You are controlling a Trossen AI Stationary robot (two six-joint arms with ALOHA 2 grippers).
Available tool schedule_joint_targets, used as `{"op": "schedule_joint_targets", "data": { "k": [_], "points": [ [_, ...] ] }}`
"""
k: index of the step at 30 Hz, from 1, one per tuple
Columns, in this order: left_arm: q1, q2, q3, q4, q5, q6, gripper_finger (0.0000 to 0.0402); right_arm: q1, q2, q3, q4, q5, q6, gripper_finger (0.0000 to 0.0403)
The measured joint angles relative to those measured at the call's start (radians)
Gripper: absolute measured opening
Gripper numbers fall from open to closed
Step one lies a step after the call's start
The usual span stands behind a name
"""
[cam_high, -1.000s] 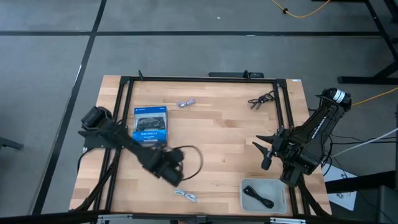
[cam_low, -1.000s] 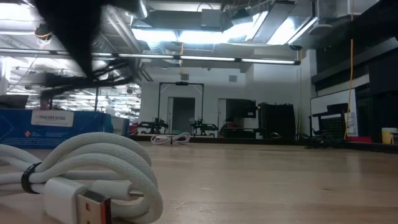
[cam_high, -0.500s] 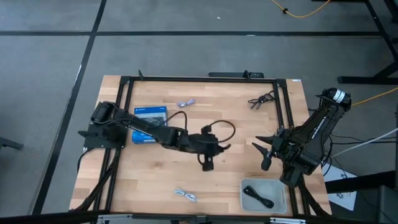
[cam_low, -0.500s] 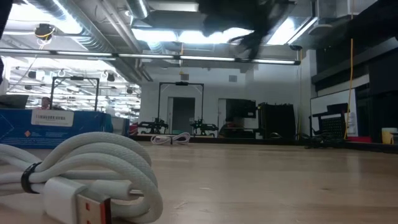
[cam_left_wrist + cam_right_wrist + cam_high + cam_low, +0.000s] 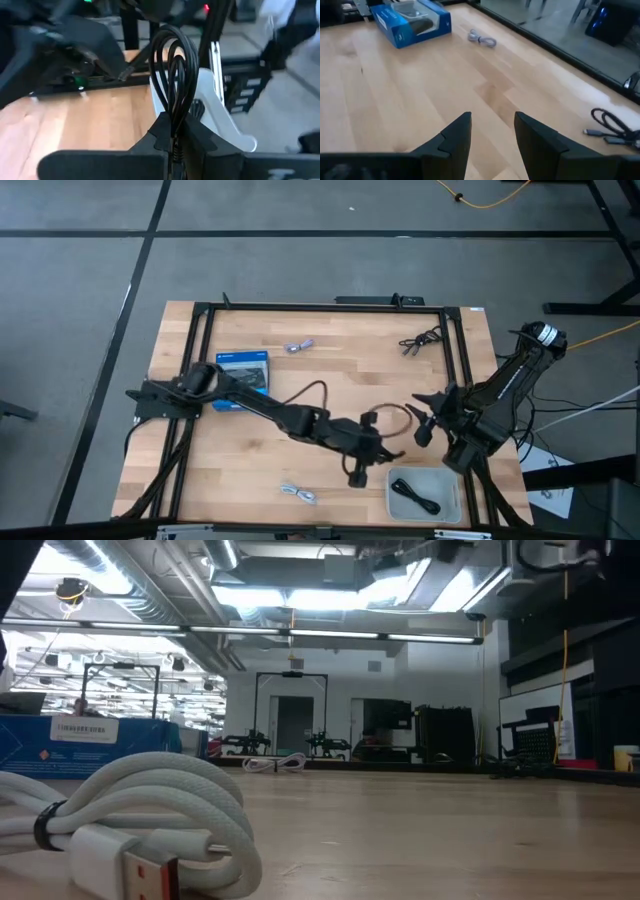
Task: Pick and place USB-C Cables
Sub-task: Put the bottom black charger cable into the white bin
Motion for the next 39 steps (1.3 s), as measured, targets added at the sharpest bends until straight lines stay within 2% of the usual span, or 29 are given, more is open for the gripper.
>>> {"op": "schedule_joint_targets", "data": {
  "k": [3,10,13,21,30,39],
  "points": [
    [0.009,0.033,0.076,-0.071,0.003,0.036,0.0014,-0.001,0.0,0.0,0.016,0.0,-0.003,0.0155],
    [0.041,0.033,0.087,-0.083,0.06,-0.003,0.0014,0.004,0.0,0.0,-0.002,-0.022,-0.005,0.0155],
    [0.043,0.055,0.089,0.003,0.07,-0.019,0.0014,-0.005,0.0,0.0,-0.032,-0.025,-0.004,0.0155],
    [0.032,0.139,0.089,0.192,0.201,-0.077,0.0014,-0.038,0.0,0.0,-0.06,-0.028,-0.003,0.0155],
    [0.034,0.126,0.086,0.08,0.098,-0.071,0.0014,-0.024,0.0,0.0,-0.031,-0.039,-0.003,0.0155],
    [0.091,0.064,0.086,-0.12,-0.004,-0.014,0.0014,0.074,-0.042,0.0,-0.039,-0.057,-0.007,0.0155]
  ]
}}
